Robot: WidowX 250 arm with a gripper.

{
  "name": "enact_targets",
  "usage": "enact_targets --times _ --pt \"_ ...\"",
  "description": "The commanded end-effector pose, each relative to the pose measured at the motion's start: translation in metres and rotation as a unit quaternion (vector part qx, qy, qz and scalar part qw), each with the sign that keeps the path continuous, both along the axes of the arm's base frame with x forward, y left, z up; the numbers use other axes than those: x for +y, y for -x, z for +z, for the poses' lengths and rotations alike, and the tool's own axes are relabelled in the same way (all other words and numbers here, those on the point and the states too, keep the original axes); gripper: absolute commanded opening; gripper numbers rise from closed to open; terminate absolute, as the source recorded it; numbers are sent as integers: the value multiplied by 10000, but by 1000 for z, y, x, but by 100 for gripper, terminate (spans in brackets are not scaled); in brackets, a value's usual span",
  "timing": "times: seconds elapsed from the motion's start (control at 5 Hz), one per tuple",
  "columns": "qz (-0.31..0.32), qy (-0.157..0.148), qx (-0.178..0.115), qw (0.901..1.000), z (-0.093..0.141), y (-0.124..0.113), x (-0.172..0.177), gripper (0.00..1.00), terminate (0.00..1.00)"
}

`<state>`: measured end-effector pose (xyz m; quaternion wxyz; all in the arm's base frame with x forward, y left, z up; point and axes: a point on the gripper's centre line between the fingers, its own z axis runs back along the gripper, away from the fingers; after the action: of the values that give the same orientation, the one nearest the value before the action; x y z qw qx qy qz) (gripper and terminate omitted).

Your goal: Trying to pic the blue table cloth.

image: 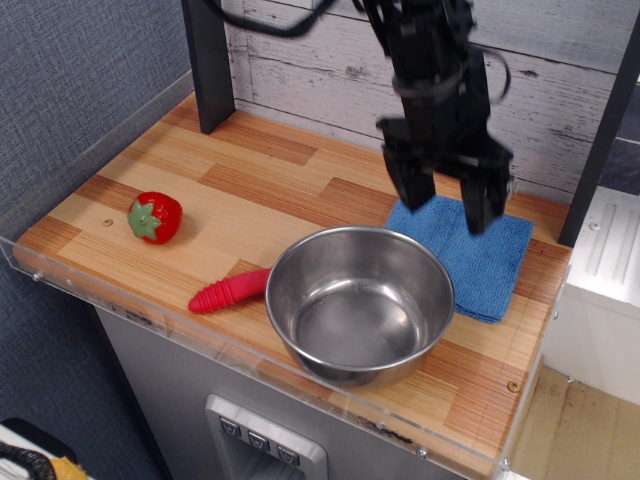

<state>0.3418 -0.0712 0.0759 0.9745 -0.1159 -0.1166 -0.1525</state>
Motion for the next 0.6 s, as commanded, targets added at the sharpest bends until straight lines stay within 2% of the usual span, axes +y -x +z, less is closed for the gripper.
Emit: enact_targets --times 0.0,0.4 --pt "438 99 -548 9975 49 3 30 100 0" --pt "765 137 -666 9948 63 13 46 100 0"
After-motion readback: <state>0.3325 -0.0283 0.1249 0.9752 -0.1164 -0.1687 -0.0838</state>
